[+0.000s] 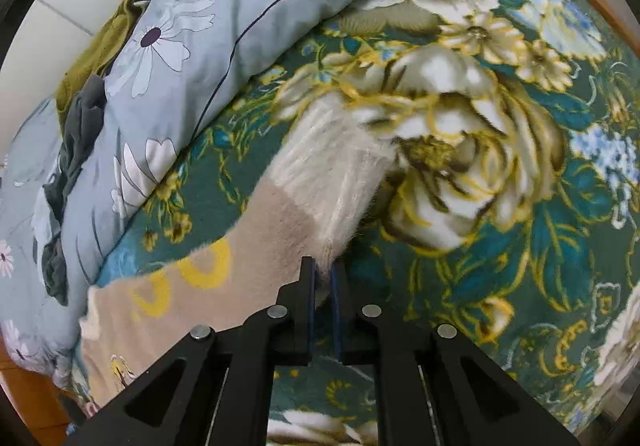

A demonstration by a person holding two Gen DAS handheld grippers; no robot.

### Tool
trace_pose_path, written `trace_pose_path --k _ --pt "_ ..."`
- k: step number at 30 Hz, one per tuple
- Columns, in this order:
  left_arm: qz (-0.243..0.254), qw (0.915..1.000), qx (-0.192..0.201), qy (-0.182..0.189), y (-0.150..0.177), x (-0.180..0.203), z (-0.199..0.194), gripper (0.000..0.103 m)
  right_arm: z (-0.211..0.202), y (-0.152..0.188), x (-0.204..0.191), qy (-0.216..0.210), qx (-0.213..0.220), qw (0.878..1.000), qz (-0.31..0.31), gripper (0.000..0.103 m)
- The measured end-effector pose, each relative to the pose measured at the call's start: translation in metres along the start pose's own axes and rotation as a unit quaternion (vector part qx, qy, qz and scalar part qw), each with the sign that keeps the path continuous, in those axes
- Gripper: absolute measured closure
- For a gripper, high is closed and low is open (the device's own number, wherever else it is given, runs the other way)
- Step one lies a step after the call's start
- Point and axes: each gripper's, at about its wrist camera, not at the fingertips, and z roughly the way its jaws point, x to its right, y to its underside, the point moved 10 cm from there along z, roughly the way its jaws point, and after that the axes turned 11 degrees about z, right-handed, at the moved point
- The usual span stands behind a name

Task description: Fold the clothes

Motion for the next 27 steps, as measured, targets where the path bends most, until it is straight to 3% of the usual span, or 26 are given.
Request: trace_pose_path --k 4,6,8,10,13,15,18,22,25,27 --pt "0.015 0.9998 -0.006 0.013 0.006 0.01 0.019 0.039 -0.029 0.013 -0.003 -0.003 0.024 0.999 -0.021 0.089" --pt "0.019 0.9995 -0.01 0.021 0.012 0.013 0.031 0.039 -0.036 0.039 -0.013 -0.033 0.006 0.999 -0.038 0.083" --pt "0.015 0.9991 -0.028 0.028 0.022 0.013 0.049 0.039 -0.031 0.081 -0.025 -0.077 -0.046 0.995 -0.05 0.071" --pt "0.011 0.9984 -0.044 0.035 0.032 0.013 0.061 0.039 -0.018 0.148 -0.038 -0.115 -0.132 0.982 -0.07 0.07" --pt "0.016 0.9972 -0.058 0.044 0.045 0.012 0.071 0.039 0.001 0.238 -0.045 -0.118 -0.218 0.961 -0.124 0.071" --pt "0.026 0.9967 -0.062 0.046 0.051 0.01 0.074 0.039 0.015 0.27 -0.043 -0.11 -0.245 0.955 -0.123 0.07" --pt "0.048 0.9963 -0.061 0.036 0.055 -0.001 0.071 0.039 0.035 0.3 -0.033 -0.087 -0.262 0.955 -0.108 0.07" --pt "0.041 0.9973 -0.053 0.03 0.056 -0.03 0.07 0.039 0.036 0.305 -0.03 -0.089 -0.253 0.96 -0.081 0.068" --pt "0.006 0.998 -0.052 0.037 0.054 -0.055 0.075 0.039 0.029 0.313 -0.033 -0.091 -0.262 0.956 -0.091 0.084" --pt "-0.023 0.9978 -0.046 0.041 0.049 -0.073 0.08 0.039 0.023 0.317 -0.031 -0.068 -0.253 0.958 -0.112 0.089"
